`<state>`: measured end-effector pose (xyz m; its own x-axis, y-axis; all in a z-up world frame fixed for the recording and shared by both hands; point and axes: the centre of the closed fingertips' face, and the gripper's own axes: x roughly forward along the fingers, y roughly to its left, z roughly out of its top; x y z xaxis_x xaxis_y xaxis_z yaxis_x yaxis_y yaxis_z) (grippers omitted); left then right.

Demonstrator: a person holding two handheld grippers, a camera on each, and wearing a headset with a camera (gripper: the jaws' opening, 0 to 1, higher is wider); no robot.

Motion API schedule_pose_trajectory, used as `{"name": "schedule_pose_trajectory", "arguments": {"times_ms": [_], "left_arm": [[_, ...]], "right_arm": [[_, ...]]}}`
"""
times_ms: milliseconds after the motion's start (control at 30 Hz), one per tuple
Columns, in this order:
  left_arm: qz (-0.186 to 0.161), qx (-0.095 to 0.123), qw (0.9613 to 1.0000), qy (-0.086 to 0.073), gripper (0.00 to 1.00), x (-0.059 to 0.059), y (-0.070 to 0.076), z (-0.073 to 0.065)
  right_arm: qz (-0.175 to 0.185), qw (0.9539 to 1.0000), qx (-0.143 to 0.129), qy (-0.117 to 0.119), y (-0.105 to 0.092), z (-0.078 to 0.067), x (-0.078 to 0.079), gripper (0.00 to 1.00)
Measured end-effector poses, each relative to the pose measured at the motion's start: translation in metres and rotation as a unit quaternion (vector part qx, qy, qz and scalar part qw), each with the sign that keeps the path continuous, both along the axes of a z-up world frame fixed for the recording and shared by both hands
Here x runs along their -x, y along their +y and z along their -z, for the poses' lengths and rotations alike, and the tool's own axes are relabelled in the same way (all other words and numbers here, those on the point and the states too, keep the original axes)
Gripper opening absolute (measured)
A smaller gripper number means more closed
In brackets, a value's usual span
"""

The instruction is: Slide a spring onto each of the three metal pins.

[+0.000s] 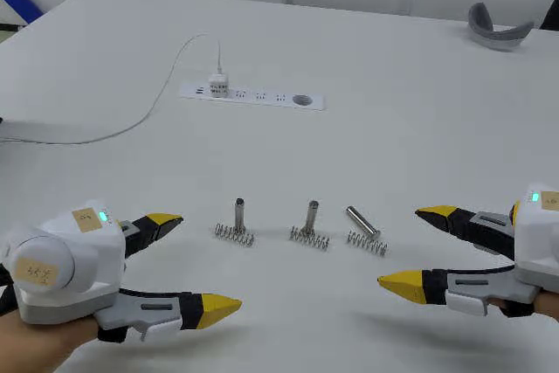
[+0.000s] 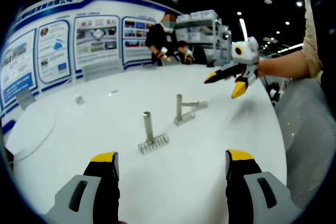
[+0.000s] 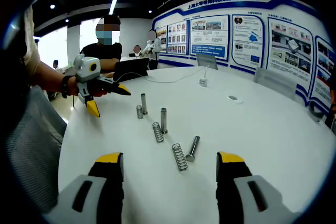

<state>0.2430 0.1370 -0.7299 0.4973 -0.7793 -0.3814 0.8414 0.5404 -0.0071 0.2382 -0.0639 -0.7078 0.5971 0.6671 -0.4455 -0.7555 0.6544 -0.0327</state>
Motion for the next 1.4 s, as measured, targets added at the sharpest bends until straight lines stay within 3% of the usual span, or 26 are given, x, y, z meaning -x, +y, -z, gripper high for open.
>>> {"name": "schedule_pose_trajectory", "arguments": {"times_ms": [767,1167,1400], "left_arm": [[-0.003,0.005,1.0000,0.000,0.85,0.000,0.000,0.001],[-0.007,0.008,0.9999,0.000,0.84,0.000,0.001,0.000],[-0.010,0.007,0.9999,0.000,0.84,0.000,0.002,0.000]], "right_arm": [[0.010,0.9999,0.008,0.003,-0.005,-0.007,-0.008,0.69],[0.028,0.9992,0.026,0.007,-0.002,-0.017,-0.045,0.56],[0.049,0.9970,0.055,0.024,0.002,-0.010,-0.065,0.46]]}}
